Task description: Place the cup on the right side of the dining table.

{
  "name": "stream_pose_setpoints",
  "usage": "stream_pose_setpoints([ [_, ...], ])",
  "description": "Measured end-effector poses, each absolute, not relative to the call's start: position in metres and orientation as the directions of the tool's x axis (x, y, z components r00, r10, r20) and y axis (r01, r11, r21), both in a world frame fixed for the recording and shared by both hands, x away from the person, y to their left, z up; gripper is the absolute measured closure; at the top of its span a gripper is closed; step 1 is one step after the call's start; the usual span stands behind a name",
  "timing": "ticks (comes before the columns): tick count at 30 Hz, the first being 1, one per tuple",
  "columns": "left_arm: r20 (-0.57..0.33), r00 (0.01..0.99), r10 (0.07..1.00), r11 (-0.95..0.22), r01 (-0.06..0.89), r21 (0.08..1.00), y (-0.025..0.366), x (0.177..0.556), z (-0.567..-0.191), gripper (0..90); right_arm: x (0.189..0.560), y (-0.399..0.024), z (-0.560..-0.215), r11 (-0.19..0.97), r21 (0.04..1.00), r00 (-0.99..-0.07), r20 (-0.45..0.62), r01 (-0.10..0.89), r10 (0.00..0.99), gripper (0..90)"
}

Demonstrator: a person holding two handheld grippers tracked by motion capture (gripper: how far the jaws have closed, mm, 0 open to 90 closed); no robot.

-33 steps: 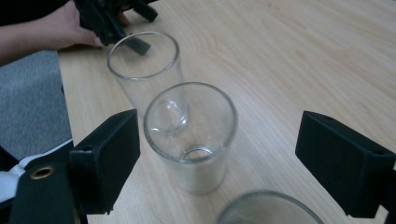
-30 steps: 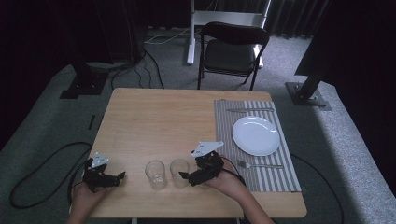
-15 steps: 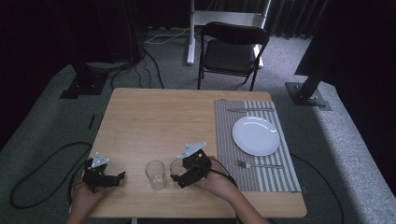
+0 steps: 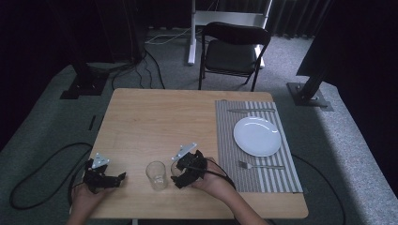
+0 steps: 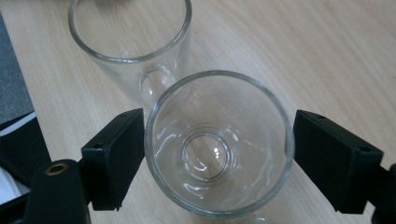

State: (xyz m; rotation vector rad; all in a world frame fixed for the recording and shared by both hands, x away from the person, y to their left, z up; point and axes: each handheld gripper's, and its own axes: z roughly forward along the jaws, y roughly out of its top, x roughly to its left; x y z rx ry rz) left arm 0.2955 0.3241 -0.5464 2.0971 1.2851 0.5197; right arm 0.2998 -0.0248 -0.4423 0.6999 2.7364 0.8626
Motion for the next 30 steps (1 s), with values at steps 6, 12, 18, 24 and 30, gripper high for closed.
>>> stream_pose_setpoints([
  [6,0.012,0.450,0.893,-0.337,0.651,0.680,0.324,0.296,-0.546,0.1,0.298,-0.018,-0.445,0.752,0.549,-0.880,-0.062,0.364,0.471,21.5],
  [12,0.012,0.450,0.893,-0.338,0.651,0.680,0.324,0.296,-0.546,0.1,0.299,-0.016,-0.446,0.771,0.525,-0.878,-0.089,0.360,0.470,26.2],
  [18,0.012,0.450,0.893,-0.337,0.650,0.681,0.324,0.296,-0.546,0.1,0.300,-0.013,-0.445,0.776,0.514,-0.877,-0.092,0.364,0.472,26.8],
  [24,0.012,0.450,0.893,-0.337,0.651,0.680,0.324,0.296,-0.546,0.1,0.300,-0.012,-0.444,0.764,0.527,-0.875,-0.076,0.372,0.478,27.8],
  [30,0.012,0.450,0.893,-0.337,0.650,0.681,0.324,0.296,-0.546,0.1,0.300,-0.012,-0.443,0.763,0.527,-0.872,-0.082,0.374,0.483,27.9],
])
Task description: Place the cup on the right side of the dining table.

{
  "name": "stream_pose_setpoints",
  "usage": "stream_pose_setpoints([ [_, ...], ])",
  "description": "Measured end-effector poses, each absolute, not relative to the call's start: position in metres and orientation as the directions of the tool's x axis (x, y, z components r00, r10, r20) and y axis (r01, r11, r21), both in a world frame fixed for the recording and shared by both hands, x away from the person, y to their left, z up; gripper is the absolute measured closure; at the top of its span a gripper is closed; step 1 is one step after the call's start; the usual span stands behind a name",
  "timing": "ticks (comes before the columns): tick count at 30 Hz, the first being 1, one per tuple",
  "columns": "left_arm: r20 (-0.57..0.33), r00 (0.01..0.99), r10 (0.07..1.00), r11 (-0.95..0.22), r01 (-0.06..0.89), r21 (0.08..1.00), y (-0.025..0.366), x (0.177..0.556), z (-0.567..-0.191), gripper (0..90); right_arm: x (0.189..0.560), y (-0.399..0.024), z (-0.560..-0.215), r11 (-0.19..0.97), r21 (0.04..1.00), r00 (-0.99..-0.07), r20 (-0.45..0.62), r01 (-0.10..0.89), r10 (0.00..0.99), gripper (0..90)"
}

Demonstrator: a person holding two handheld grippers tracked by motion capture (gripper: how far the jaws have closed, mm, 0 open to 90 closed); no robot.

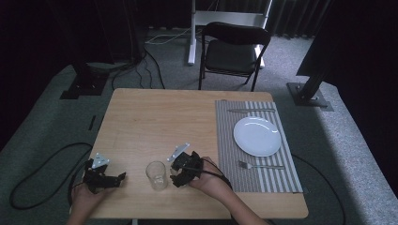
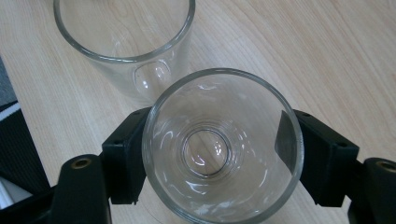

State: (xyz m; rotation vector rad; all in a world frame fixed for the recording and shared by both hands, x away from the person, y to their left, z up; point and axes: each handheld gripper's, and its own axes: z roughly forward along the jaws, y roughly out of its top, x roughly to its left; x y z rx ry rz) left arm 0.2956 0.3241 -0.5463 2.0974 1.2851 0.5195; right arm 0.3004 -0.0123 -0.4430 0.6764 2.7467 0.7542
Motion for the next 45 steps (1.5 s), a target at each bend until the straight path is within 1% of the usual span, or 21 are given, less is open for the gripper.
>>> stream_pose_setpoints([
  [3,0.012,0.450,0.893,-0.337,0.651,0.681,0.324,0.296,-0.546,0.1,0.300,-0.011,-0.441,0.770,0.522,-0.872,-0.095,0.368,0.480,28.0],
  [9,0.012,0.450,0.893,-0.337,0.650,0.681,0.324,0.296,-0.546,0.1,0.303,-0.012,-0.435,0.752,0.544,-0.865,-0.088,0.373,0.493,28.1],
  [10,0.012,0.450,0.893,-0.337,0.650,0.681,0.324,0.296,-0.546,0.2,0.305,-0.013,-0.433,0.740,0.558,-0.859,-0.091,0.375,0.504,28.0],
  [14,0.012,0.450,0.893,-0.337,0.650,0.681,0.324,0.296,-0.546,0.2,0.309,-0.015,-0.425,0.742,0.557,-0.857,-0.099,0.373,0.505,28.0],
  [17,0.012,0.450,0.893,-0.336,0.650,0.682,0.324,0.296,-0.546,0.1,0.318,-0.020,-0.419,0.718,0.574,-0.849,-0.073,0.393,0.523,28.0],
  [21,0.010,0.448,0.894,-0.333,0.650,0.683,0.324,0.296,-0.546,0.1,0.324,-0.023,-0.414,0.713,0.578,-0.841,-0.080,0.398,0.534,28.1],
  [25,0.011,0.449,0.893,-0.335,0.650,0.682,0.324,0.296,-0.546,0.1,0.340,-0.029,-0.406,0.695,0.584,-0.822,-0.080,0.420,0.564,28.1],
  [37,0.014,0.449,0.893,-0.337,0.648,0.683,0.324,0.296,-0.546,0.1,0.373,-0.052,-0.401,0.661,0.569,-0.760,-0.095,0.489,0.643,28.1],
  [39,0.014,0.449,0.893,-0.337,0.649,0.683,0.324,0.296,-0.546,0.2,0.384,-0.063,-0.399,0.635,0.571,-0.734,-0.081,0.521,0.675,28.1],
  [44,0.014,0.450,0.893,-0.338,0.649,0.682,0.324,0.296,-0.546,0.2,0.396,-0.073,-0.397,0.623,0.566,-0.703,-0.103,0.540,0.703,28.1],
  [45,0.014,0.451,0.893,-0.338,0.649,0.682,0.324,0.296,-0.546,0.1,0.403,-0.080,-0.396,0.615,0.561,-0.687,-0.109,0.554,0.719,28.1],
])
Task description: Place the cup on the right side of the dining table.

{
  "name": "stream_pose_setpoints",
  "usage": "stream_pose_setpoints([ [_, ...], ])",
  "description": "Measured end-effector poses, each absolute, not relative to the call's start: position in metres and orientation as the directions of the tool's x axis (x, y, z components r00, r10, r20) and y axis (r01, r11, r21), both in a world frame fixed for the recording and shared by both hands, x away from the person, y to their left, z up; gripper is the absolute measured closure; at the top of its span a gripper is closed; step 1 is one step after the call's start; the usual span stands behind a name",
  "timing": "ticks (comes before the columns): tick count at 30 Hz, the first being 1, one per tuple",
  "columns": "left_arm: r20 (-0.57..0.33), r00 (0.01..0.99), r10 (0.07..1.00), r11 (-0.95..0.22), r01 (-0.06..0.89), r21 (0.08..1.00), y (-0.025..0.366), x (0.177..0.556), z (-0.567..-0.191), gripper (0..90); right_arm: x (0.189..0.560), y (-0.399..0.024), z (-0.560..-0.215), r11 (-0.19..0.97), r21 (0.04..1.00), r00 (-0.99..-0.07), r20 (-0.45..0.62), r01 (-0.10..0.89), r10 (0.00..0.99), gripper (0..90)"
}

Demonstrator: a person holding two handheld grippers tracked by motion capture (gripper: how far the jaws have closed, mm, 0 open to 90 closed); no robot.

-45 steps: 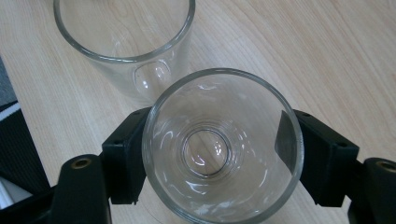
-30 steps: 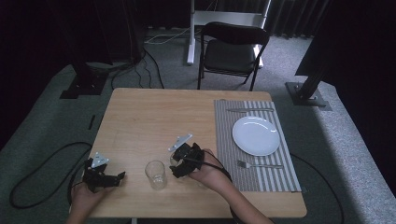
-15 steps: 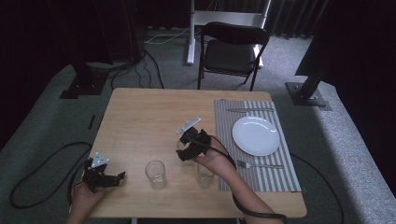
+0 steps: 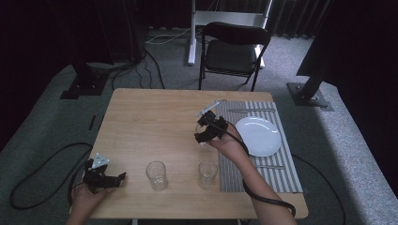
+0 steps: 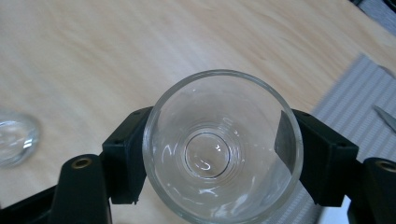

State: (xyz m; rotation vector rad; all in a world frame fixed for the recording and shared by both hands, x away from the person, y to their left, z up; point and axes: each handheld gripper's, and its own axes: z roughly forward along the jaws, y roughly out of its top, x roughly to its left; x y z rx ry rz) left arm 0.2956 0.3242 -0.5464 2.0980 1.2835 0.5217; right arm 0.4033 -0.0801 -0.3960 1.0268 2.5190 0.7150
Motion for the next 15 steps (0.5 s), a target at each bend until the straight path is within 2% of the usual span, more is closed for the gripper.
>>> stream_pose_setpoints([
  [6,0.012,0.449,0.893,-0.336,0.650,0.682,0.324,0.296,-0.546,0.1,0.424,-0.106,-0.394,0.568,0.582,-0.618,-0.138,0.582,0.774,28.1],
  [15,0.012,0.449,0.893,-0.336,0.650,0.682,0.324,0.296,-0.546,0.1,0.453,-0.130,-0.399,0.495,0.566,-0.534,-0.110,0.660,0.838,28.1],
])
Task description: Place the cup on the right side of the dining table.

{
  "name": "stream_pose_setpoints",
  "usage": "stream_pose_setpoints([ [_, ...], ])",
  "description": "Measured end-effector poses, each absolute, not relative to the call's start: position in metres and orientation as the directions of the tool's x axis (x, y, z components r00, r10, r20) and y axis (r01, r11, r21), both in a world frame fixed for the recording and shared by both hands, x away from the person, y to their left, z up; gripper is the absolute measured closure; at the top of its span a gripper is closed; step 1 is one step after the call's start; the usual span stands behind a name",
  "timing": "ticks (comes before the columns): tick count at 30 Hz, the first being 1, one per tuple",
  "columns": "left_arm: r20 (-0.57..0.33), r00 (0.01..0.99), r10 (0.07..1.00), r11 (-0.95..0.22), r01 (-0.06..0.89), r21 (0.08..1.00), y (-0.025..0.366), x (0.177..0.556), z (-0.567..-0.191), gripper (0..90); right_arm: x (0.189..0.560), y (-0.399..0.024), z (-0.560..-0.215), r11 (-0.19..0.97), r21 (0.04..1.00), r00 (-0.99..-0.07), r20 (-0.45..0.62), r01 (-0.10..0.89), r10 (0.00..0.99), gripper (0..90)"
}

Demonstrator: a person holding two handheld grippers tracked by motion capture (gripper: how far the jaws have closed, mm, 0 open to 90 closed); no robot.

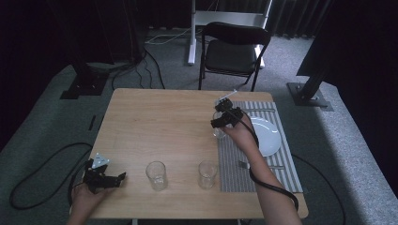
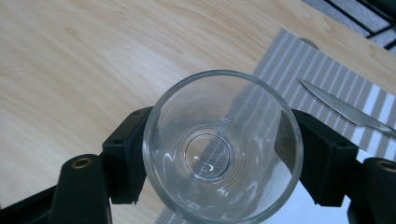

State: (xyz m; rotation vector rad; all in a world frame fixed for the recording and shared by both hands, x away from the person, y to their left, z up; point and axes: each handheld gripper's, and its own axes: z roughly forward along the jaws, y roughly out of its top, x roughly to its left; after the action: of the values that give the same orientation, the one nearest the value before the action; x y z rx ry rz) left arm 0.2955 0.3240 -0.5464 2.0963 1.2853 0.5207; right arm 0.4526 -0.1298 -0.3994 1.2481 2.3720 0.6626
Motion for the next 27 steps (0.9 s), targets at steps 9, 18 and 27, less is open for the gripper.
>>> stream_pose_setpoints([
  [9,0.012,0.449,0.893,-0.336,0.650,0.682,0.324,0.296,-0.546,0.1,0.485,-0.146,-0.416,0.440,0.547,-0.451,-0.124,0.712,0.884,28.1],
  [18,0.012,0.449,0.893,-0.336,0.650,0.682,0.324,0.296,-0.546,0.1,0.512,-0.149,-0.426,0.427,0.538,-0.413,-0.155,0.727,0.898,28.1],
  [27,0.012,0.449,0.893,-0.336,0.650,0.682,0.324,0.295,-0.546,0.1,0.529,-0.150,-0.432,0.414,0.537,-0.392,-0.162,0.735,0.906,28.1],
])
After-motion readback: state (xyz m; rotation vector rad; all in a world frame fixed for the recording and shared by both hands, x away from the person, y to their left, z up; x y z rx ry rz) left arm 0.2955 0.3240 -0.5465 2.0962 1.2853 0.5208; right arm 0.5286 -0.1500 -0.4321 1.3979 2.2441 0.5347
